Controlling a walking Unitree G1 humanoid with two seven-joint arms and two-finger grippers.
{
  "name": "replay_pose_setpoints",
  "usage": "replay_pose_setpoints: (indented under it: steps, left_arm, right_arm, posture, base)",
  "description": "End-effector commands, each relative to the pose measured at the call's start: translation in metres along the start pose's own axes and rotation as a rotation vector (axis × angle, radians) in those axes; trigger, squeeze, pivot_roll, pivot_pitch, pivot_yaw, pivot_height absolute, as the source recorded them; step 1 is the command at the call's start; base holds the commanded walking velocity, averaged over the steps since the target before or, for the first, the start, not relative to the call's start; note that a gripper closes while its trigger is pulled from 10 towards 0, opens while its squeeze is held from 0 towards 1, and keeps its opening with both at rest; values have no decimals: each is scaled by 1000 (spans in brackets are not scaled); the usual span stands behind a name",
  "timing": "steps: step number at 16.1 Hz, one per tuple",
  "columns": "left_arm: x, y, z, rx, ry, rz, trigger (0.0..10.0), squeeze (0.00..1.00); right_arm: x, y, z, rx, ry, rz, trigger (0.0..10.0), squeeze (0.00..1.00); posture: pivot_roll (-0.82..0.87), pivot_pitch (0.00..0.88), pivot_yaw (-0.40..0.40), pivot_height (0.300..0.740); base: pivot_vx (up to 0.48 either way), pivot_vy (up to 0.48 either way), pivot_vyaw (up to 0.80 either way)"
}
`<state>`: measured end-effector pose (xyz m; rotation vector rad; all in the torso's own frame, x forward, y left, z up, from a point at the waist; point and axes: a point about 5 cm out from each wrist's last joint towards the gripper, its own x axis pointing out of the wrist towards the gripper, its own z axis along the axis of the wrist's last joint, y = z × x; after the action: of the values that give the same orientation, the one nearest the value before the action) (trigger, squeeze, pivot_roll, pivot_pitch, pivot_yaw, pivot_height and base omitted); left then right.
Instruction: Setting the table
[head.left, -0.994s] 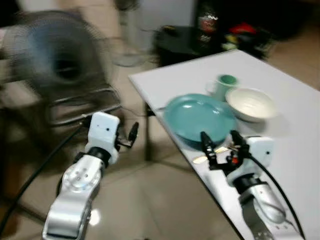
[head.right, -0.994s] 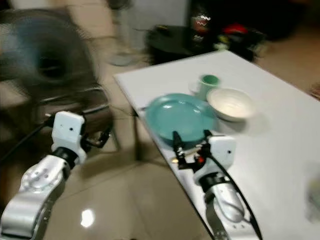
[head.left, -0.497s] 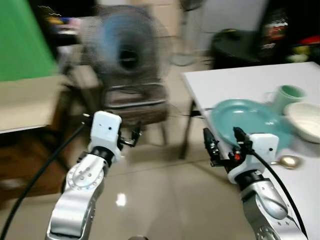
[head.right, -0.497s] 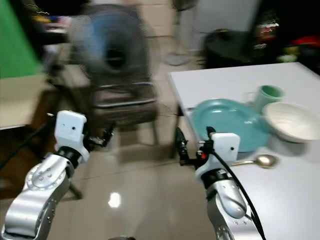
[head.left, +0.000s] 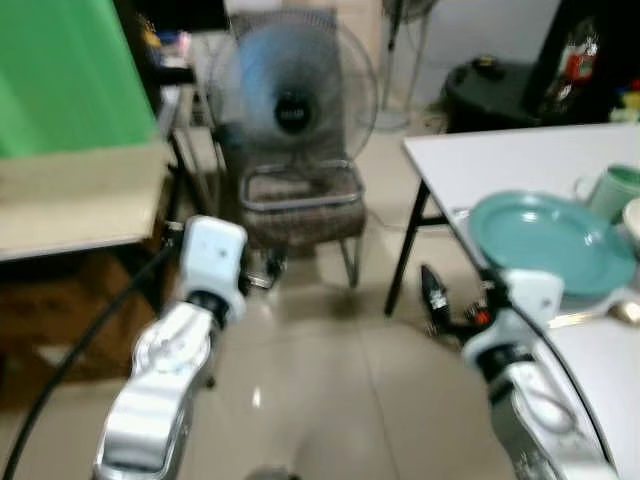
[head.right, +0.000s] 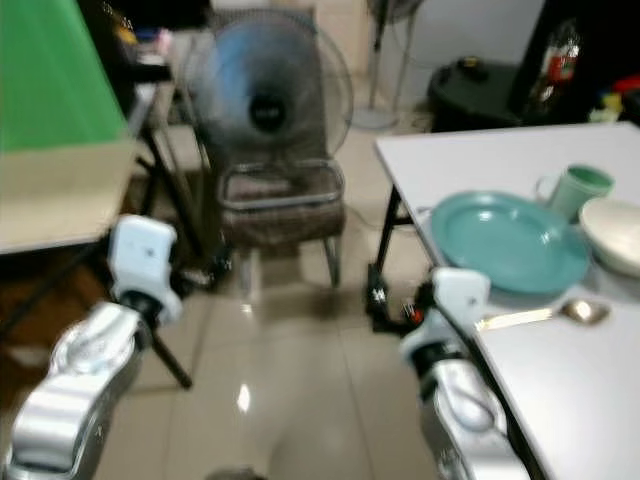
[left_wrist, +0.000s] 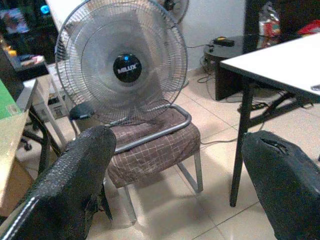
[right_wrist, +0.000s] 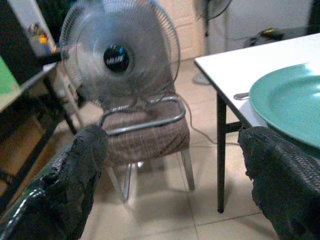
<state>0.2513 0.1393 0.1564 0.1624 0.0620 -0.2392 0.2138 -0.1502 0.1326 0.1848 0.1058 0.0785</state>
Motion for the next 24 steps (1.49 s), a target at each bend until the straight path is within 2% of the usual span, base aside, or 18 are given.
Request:
replay_pose_setpoints:
  steps: [1, 24]
  left_arm:
    - [1, 6, 2, 16, -3, 15, 10000, 0]
    - [-2, 6, 0, 24, 6, 2, 10000, 0]
  right_arm:
    - [1, 6, 0, 29, 3, 26, 10000, 0]
    - [2, 11, -2, 47, 24, 67, 10000, 0]
  posture:
    - [50, 0, 21, 740]
    - [62, 0, 7, 740]
  base:
    - [0, 360, 0]
    - [0, 360, 0]
